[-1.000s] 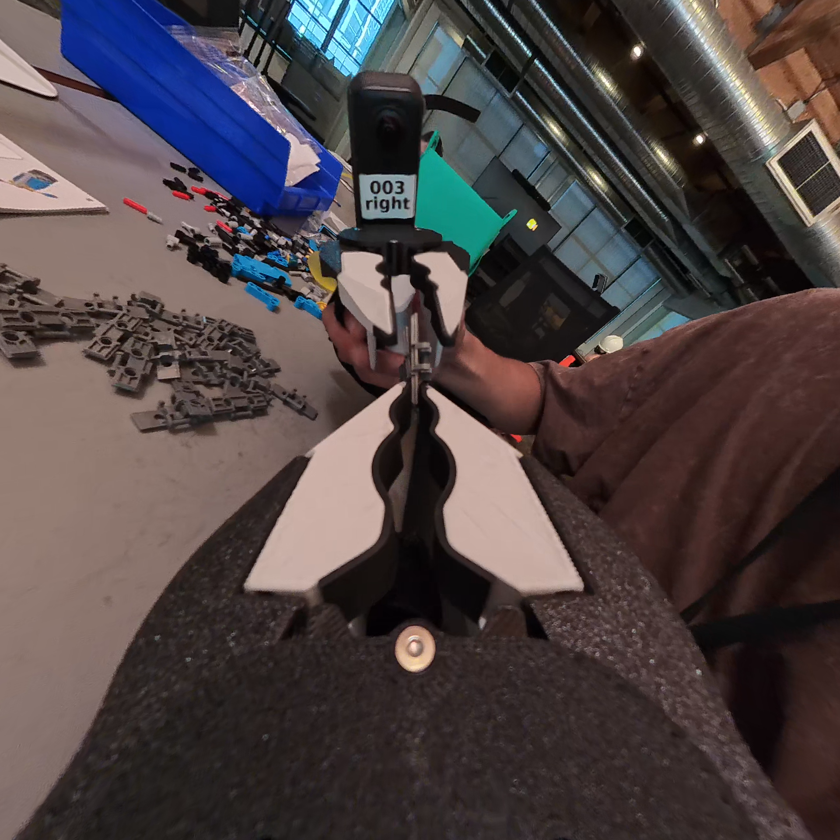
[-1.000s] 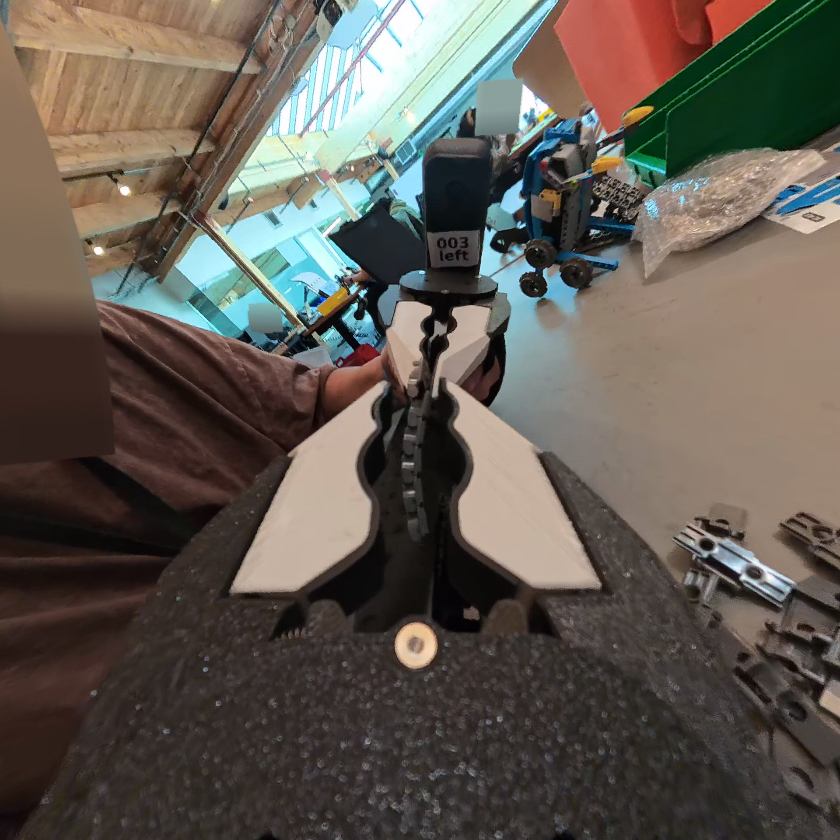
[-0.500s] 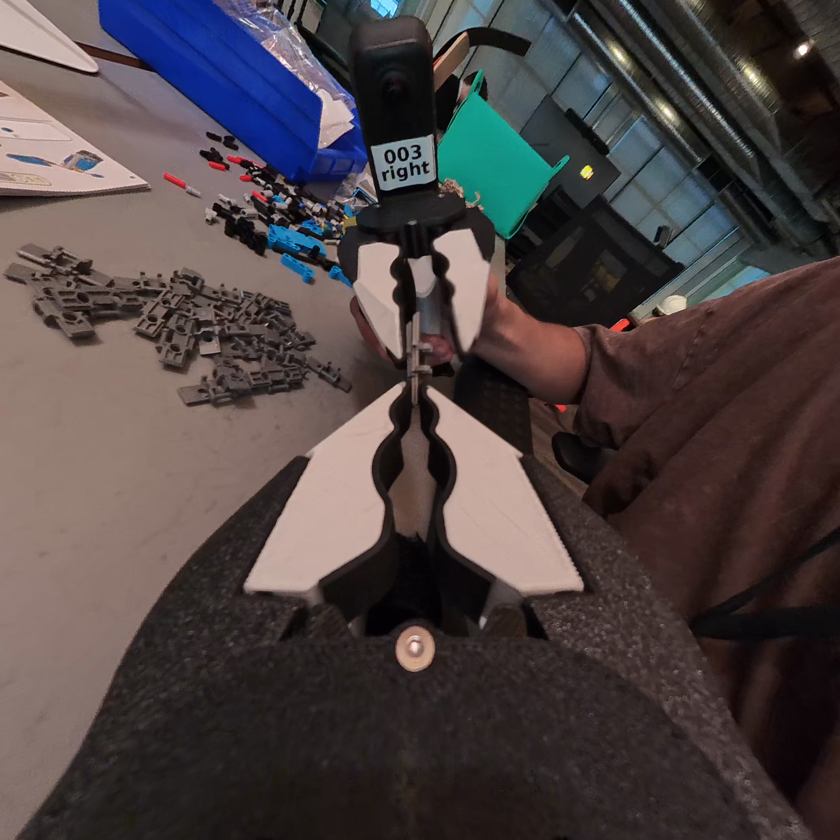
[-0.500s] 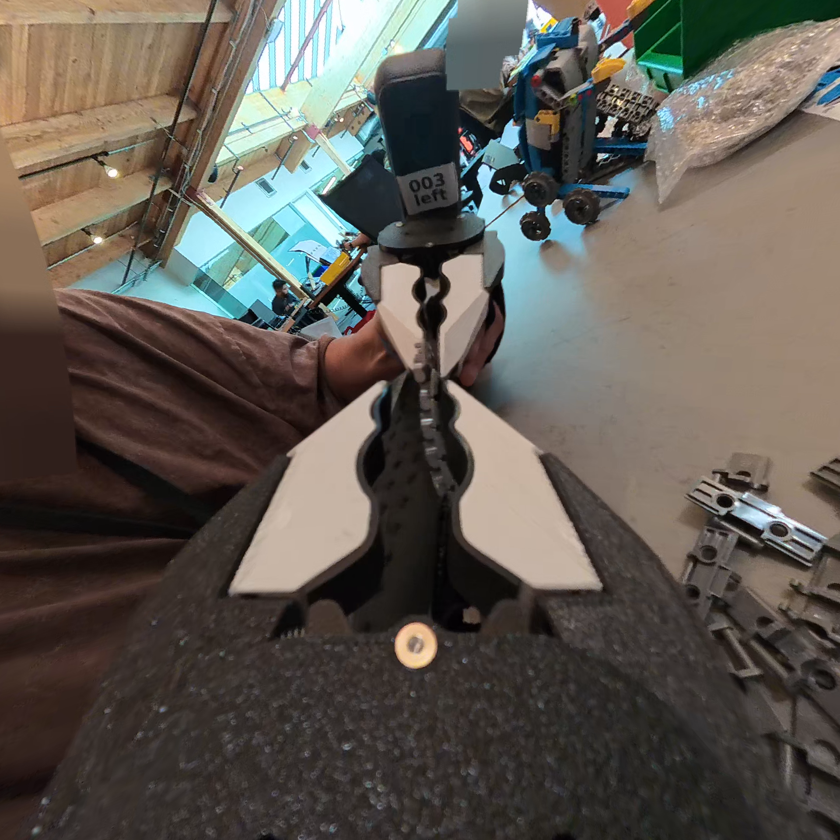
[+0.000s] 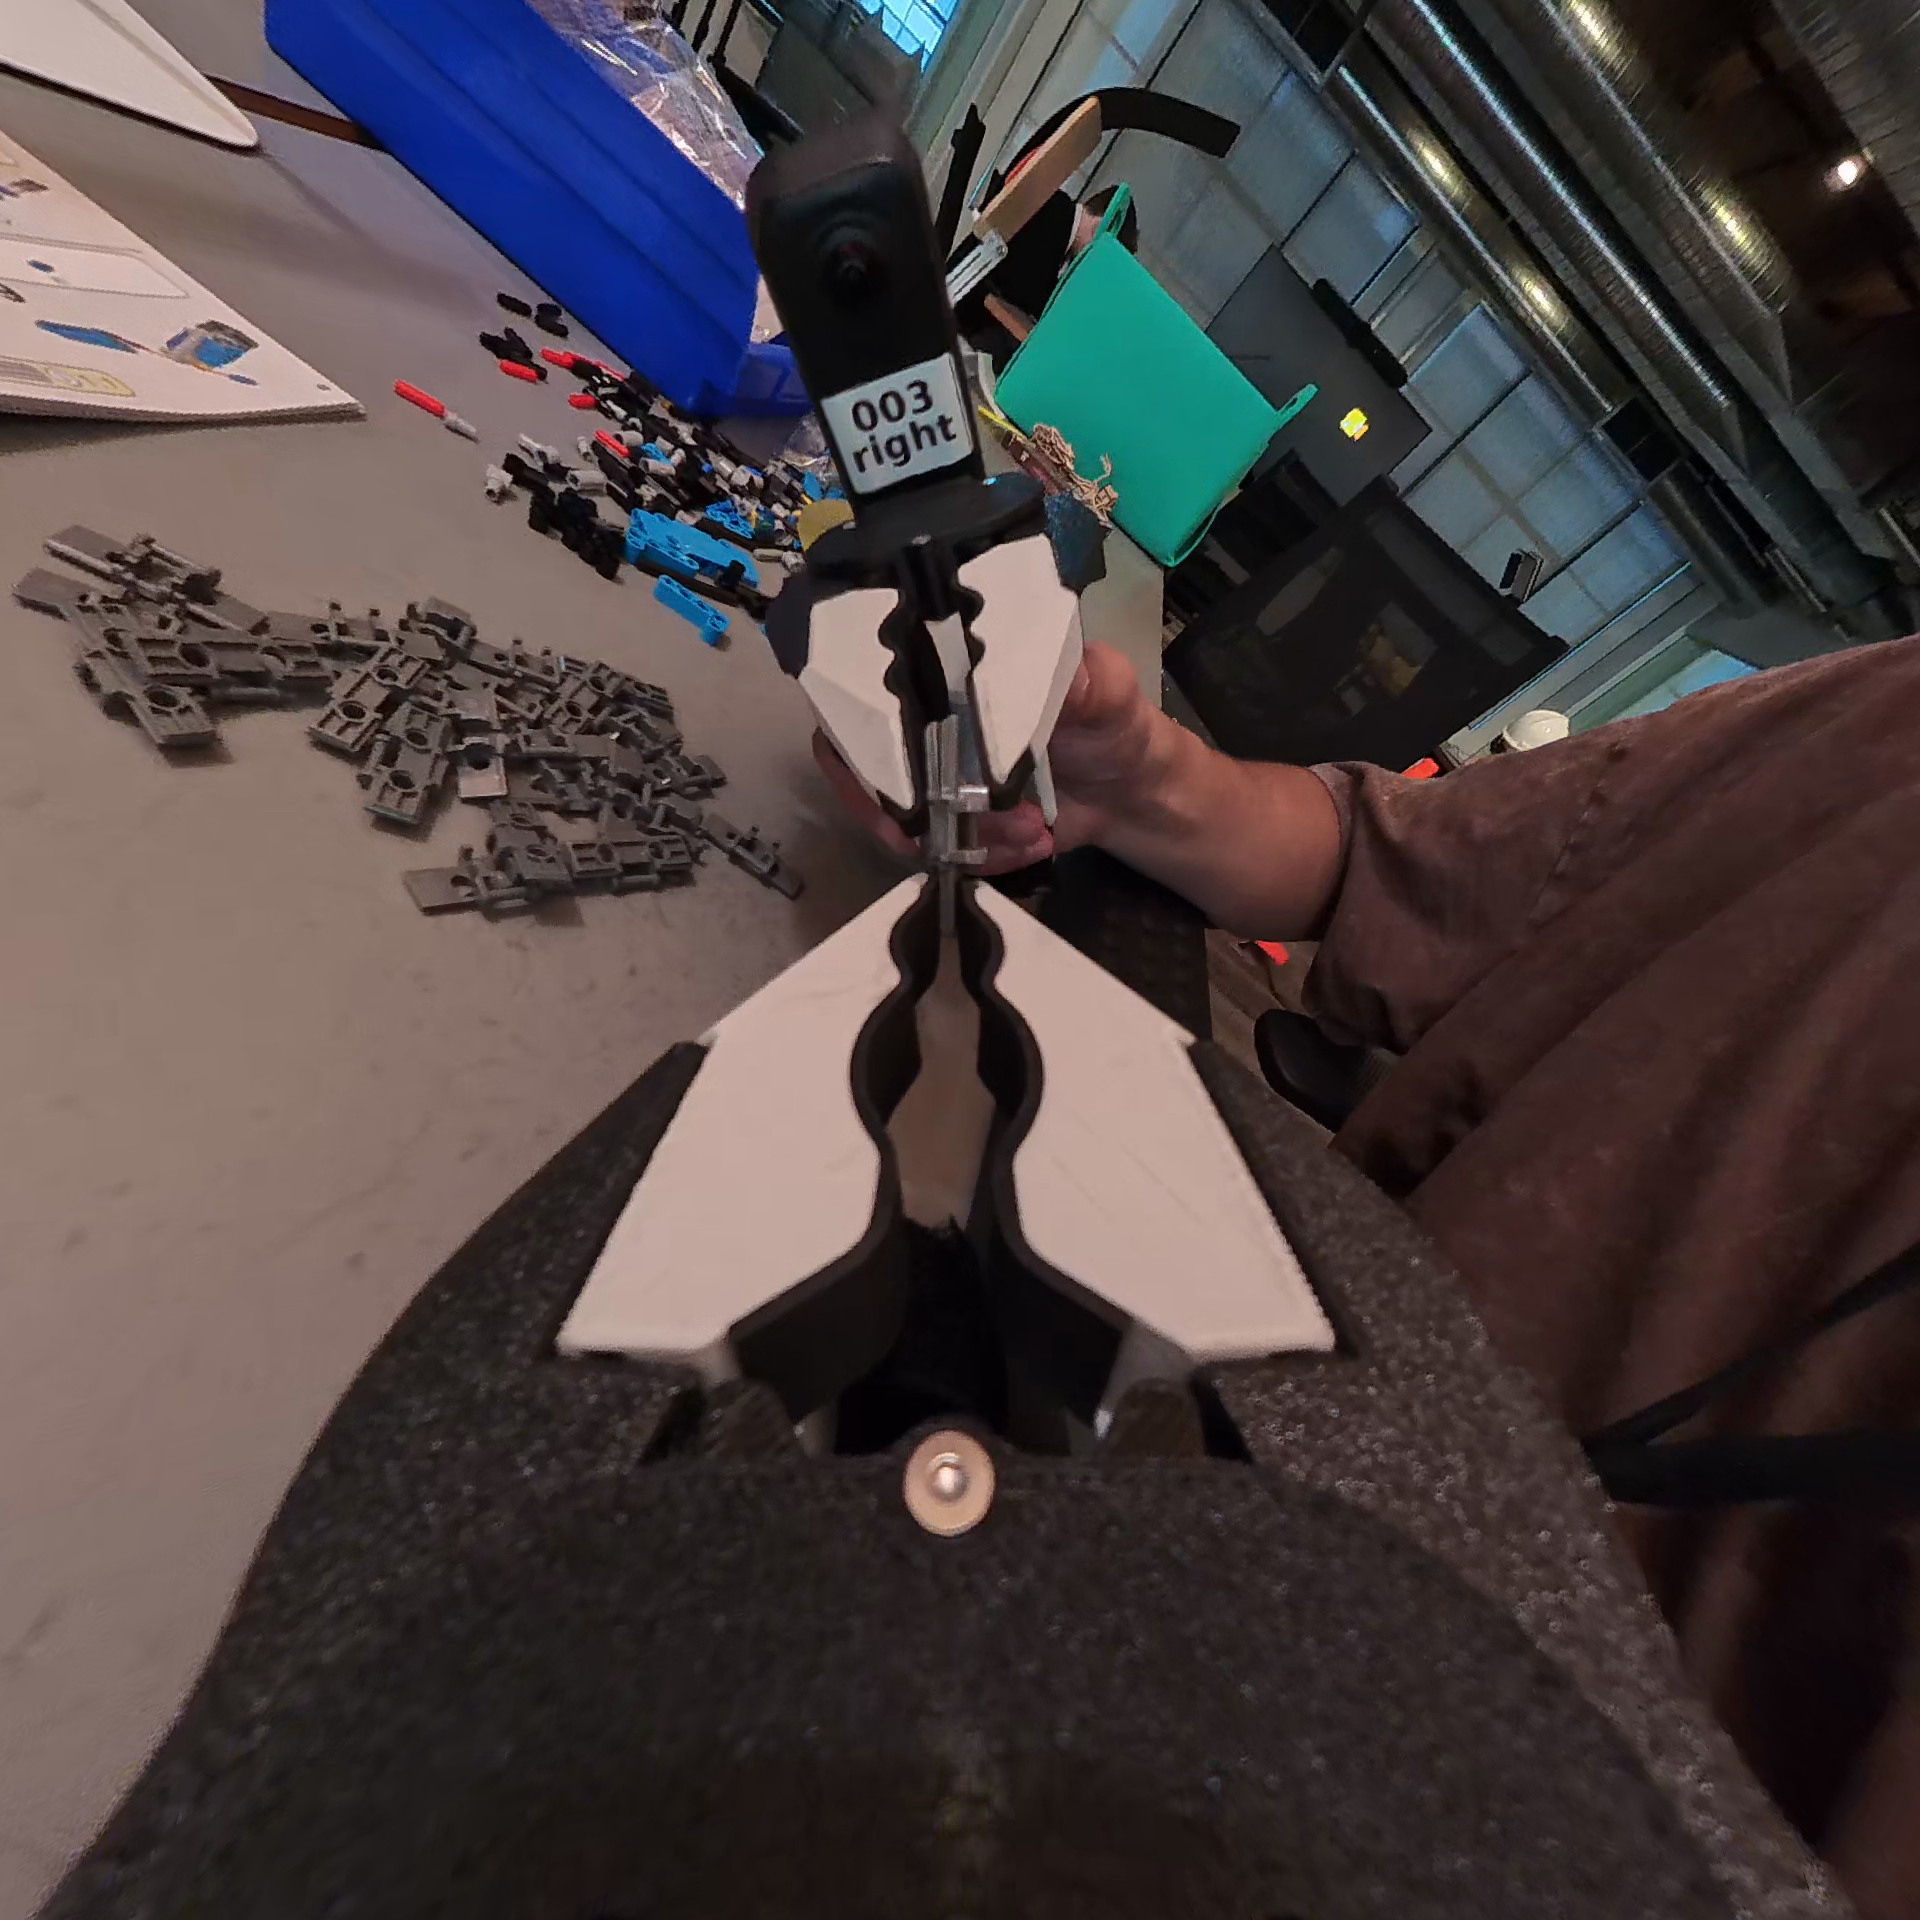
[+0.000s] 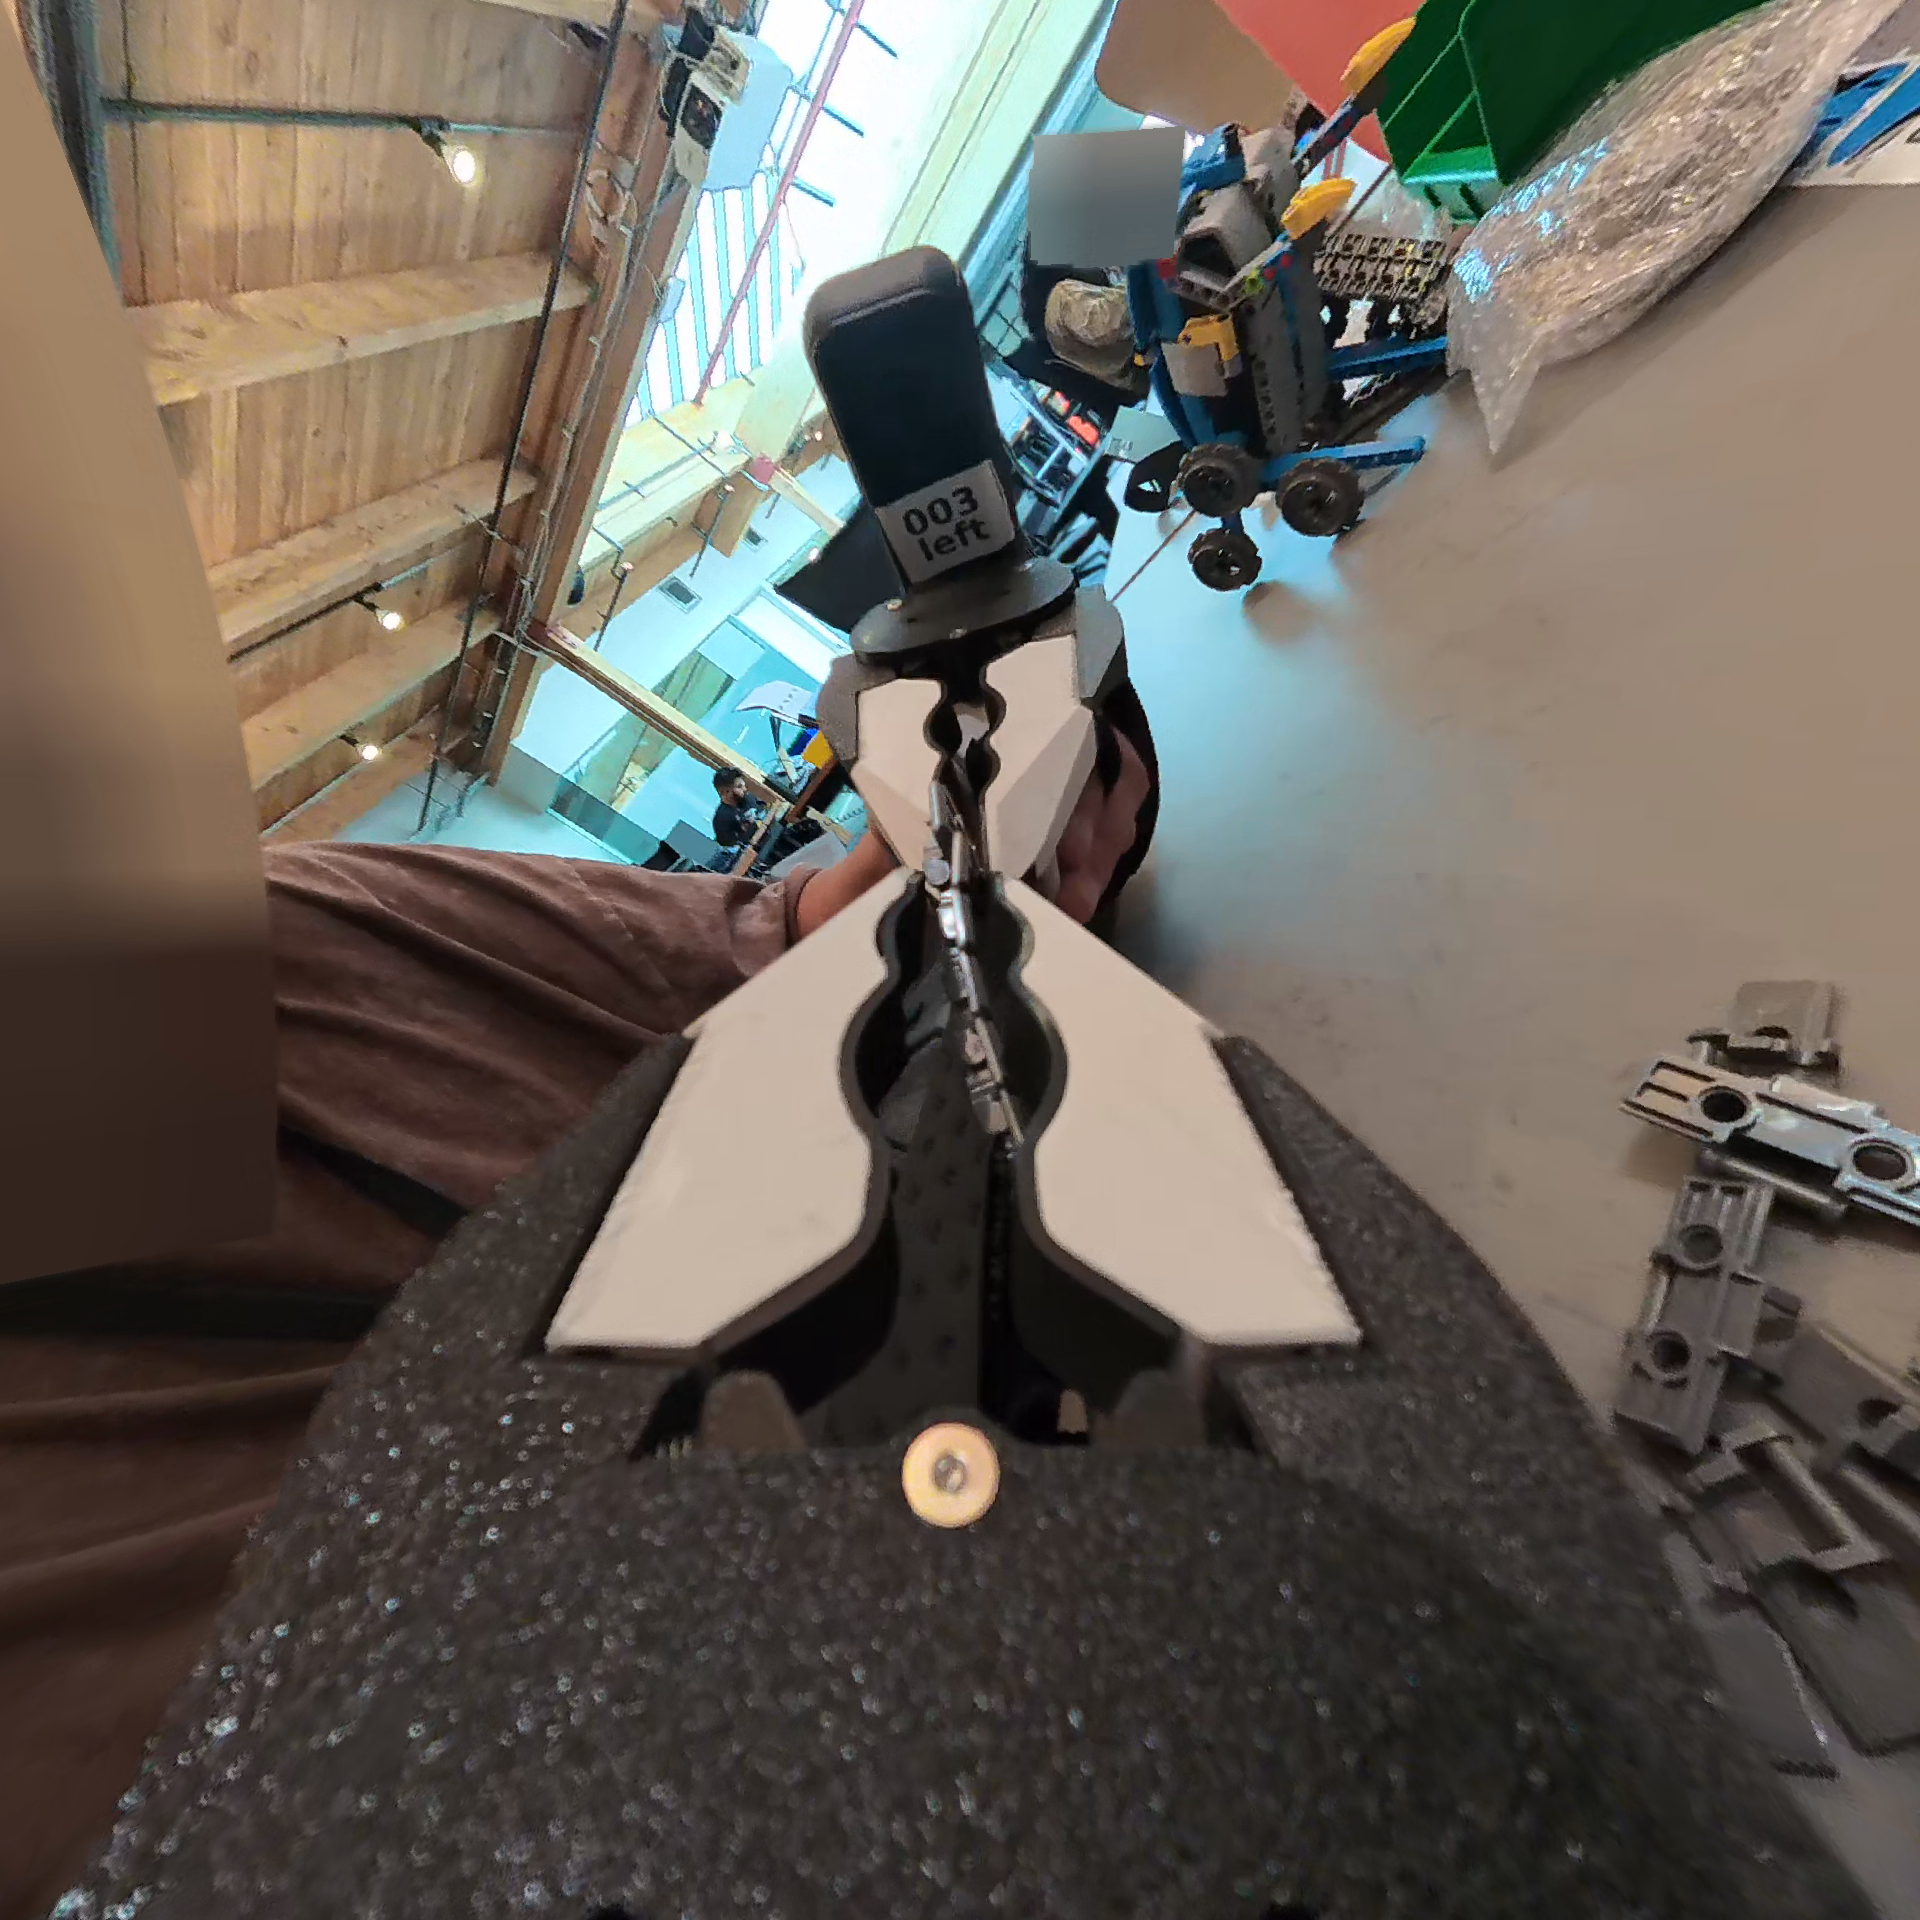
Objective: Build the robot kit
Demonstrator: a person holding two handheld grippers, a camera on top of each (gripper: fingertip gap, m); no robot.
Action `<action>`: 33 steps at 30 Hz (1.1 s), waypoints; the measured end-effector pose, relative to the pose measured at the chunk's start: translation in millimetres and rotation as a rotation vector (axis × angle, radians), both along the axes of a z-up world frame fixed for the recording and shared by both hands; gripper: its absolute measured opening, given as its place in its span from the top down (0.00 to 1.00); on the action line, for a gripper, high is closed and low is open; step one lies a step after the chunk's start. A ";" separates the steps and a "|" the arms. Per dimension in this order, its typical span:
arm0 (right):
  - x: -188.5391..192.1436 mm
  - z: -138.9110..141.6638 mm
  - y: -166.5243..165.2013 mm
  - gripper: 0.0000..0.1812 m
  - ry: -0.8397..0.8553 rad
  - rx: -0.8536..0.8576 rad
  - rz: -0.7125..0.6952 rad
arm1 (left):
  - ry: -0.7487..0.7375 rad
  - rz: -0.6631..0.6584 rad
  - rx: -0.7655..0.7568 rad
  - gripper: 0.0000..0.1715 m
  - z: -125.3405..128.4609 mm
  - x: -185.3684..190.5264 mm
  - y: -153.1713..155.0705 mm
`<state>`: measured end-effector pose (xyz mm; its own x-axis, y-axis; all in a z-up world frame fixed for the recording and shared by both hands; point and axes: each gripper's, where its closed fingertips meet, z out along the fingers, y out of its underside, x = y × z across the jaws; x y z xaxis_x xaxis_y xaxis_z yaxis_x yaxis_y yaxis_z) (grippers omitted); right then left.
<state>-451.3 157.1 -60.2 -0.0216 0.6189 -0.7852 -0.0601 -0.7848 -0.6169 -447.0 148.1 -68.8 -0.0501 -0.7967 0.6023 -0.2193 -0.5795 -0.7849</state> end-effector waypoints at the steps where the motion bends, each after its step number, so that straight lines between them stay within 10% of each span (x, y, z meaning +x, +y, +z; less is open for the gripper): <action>1: 0.2 0.7 0.7 0.94 0.012 -0.011 -0.002 | -0.003 0.004 -0.014 0.99 0.3 0.0 1.0; 33: 3.7 -0.9 11.5 0.99 -0.023 0.084 -0.104 | -0.056 -0.032 -0.213 0.98 -2.6 9.1 -0.1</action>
